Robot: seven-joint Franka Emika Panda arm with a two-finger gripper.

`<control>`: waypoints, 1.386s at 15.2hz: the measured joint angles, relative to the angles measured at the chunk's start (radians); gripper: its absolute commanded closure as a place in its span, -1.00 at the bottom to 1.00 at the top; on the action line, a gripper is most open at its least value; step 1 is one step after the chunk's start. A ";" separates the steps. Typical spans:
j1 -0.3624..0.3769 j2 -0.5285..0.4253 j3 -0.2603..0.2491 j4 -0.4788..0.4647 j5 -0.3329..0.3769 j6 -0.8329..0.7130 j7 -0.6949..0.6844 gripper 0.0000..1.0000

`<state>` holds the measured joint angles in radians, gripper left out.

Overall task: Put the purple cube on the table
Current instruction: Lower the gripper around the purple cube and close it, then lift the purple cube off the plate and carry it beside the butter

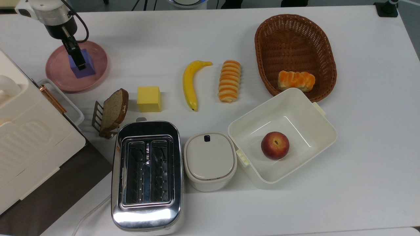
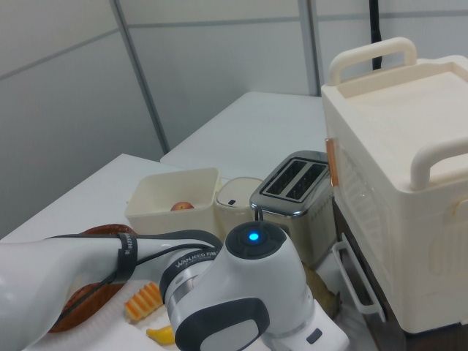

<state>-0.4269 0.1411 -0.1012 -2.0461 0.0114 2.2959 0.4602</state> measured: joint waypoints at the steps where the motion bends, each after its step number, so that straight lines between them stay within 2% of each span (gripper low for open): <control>1: -0.001 0.000 0.000 -0.002 0.000 0.000 0.000 -1.00; 21: -0.014 0.044 -0.007 -0.034 -0.018 0.051 0.000 -1.00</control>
<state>-0.4411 0.1856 -0.1078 -2.0800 -0.0068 2.3465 0.4602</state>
